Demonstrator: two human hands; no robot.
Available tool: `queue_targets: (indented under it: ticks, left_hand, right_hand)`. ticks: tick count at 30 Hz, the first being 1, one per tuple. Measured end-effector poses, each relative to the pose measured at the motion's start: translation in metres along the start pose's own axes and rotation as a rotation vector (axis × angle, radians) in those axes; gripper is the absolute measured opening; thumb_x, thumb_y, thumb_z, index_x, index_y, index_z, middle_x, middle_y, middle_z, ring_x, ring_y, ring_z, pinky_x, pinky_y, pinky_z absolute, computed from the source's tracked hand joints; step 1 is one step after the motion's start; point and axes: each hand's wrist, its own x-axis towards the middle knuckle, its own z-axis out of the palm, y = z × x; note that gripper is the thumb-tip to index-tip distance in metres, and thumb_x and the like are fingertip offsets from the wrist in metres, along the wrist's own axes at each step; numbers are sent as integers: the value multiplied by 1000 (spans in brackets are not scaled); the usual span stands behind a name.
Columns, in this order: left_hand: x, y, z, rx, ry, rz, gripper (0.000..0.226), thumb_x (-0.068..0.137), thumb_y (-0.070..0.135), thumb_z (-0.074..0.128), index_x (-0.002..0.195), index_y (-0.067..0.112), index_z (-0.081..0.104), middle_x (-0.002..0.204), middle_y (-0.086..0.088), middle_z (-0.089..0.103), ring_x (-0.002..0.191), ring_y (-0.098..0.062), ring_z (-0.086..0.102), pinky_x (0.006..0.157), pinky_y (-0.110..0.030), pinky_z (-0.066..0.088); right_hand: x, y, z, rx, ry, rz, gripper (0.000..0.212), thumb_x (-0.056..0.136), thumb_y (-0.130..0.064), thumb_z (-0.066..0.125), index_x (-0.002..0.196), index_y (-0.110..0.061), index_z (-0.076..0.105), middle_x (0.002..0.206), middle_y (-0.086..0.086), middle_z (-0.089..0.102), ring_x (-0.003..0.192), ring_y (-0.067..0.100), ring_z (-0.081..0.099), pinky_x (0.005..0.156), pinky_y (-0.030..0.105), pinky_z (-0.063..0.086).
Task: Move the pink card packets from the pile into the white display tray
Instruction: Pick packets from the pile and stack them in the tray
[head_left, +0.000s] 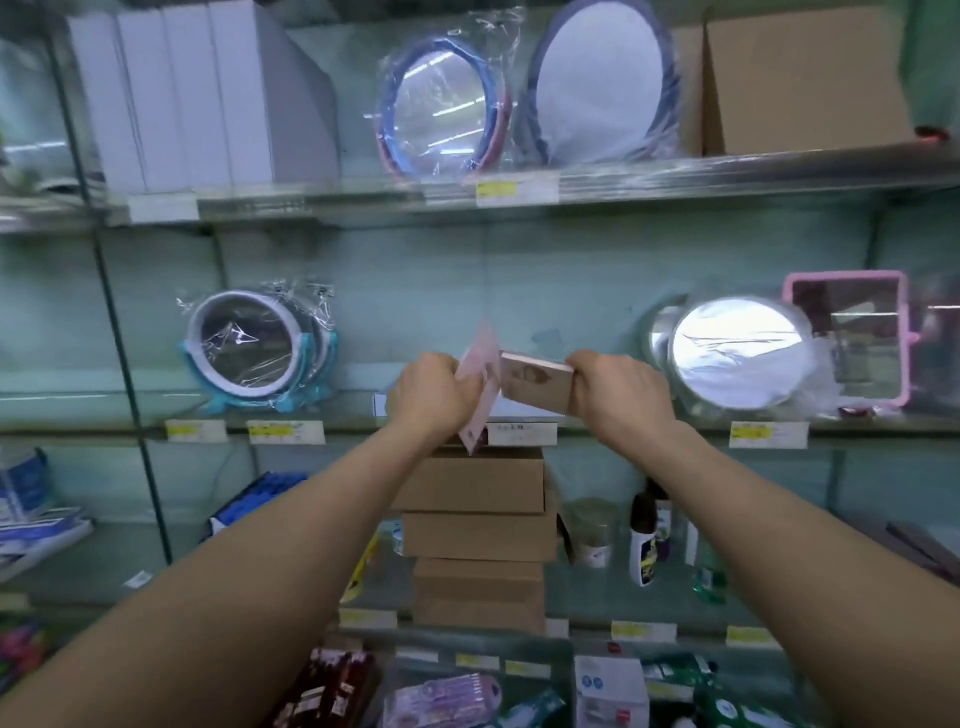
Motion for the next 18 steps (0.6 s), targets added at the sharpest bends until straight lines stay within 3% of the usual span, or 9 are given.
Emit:
queue_targets:
  ticks: [4, 7, 9, 15, 18]
  left_hand:
    - [24, -2, -13, -284, -30, -95, 23, 87, 30, 63, 82, 8, 65, 96, -14, 70, 90, -31, 66, 81, -42, 55]
    - [43, -5, -17, -461, -58, -156, 24, 90, 19, 62, 107, 2, 63, 105, -17, 67, 95, -33, 65, 82, -43, 56]
    - [57, -8, -18, -531, -94, -181, 23, 92, 14, 60, 112, 2, 60, 110, -19, 66, 93, -33, 65, 81, -43, 56]
    - [104, -32, -12, -623, -123, -146, 42, 91, 6, 57, 132, 11, 49, 119, -17, 62, 83, -30, 63, 62, -36, 55]
    - [127, -45, -8, -649, -146, -108, 61, 91, 2, 54, 144, 23, 34, 122, -12, 56, 72, -26, 64, 49, -36, 57]
  right_hand:
    - [19, 1, 2, 92, 54, 0, 20, 88, -10, 43, 99, -17, 59, 94, 13, 66, 83, 37, 57, 60, 32, 32]
    - [35, 2, 6, 172, 34, 11, 14, 87, -11, 45, 89, -17, 57, 92, 12, 67, 77, 35, 52, 59, 33, 35]
    - [47, 2, 10, 270, -5, 37, 19, 89, -15, 46, 96, -19, 64, 96, 8, 68, 86, 35, 57, 64, 35, 42]
    - [91, -4, 28, 523, -4, 208, 25, 91, -17, 45, 98, -20, 68, 97, 5, 70, 93, 26, 61, 81, 38, 52]
    - [111, -8, 41, 548, 12, 230, 23, 89, -15, 46, 95, -20, 68, 93, 6, 70, 89, 26, 62, 79, 39, 53]
